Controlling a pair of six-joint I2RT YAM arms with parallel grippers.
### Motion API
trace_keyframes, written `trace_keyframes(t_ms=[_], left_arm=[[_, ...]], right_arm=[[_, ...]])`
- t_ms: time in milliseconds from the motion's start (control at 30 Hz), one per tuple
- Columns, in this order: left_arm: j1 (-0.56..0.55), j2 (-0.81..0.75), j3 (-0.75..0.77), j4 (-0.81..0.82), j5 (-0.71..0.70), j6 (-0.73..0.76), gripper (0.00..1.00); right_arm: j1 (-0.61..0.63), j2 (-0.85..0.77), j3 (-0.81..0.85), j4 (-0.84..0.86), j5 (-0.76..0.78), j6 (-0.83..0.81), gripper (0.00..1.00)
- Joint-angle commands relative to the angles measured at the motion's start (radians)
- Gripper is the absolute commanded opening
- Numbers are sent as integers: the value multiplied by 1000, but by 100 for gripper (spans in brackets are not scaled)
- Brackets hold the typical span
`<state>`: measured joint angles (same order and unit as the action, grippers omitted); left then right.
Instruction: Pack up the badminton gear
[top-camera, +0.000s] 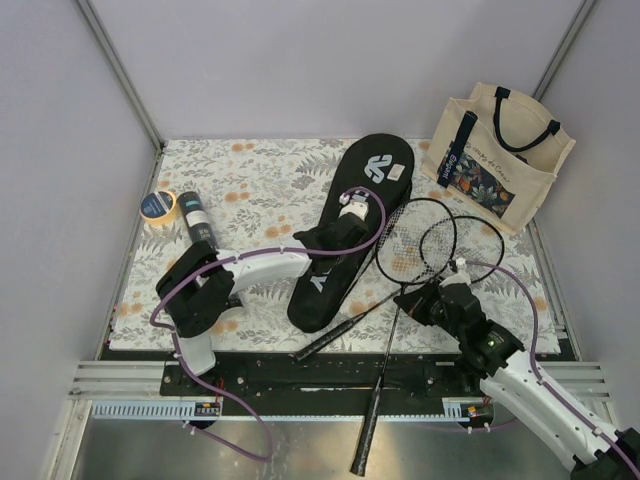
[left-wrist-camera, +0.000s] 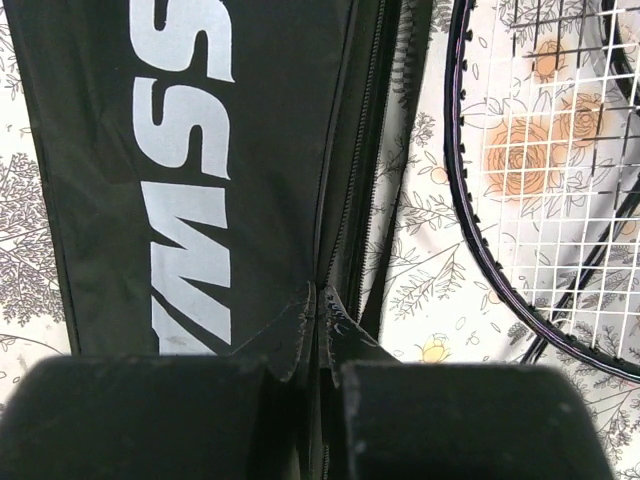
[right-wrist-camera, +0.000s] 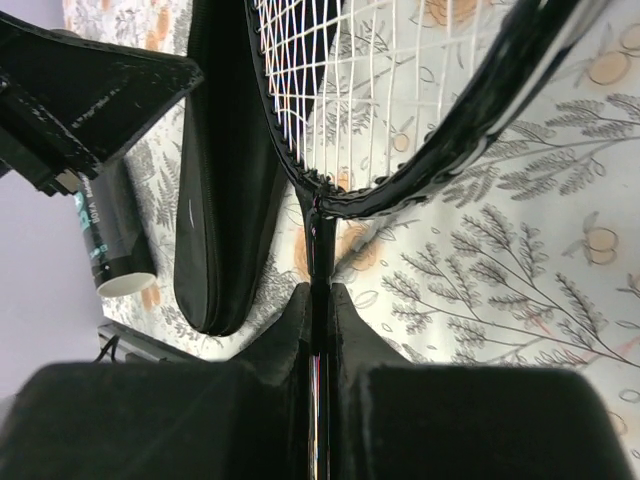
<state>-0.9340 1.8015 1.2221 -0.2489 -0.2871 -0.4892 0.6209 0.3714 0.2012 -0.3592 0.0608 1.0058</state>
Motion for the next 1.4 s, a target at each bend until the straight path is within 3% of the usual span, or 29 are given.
trace_keyframes(t_ms=[0,333,567,1367], left_arm=[[38,-27,5,46,-8,29,0],[84,-90,-29,97,107,34,0],[86,-154,-75,88,111,-2,0],[84,-304,-223,140,181,87,0]], right_arm=[[-1,73,6,193,-35,37,0],[-1,253,15,403,-122,103,0],[-3,412,37,543,-190,151,0],[-1,712,113,801,-338,159,0]])
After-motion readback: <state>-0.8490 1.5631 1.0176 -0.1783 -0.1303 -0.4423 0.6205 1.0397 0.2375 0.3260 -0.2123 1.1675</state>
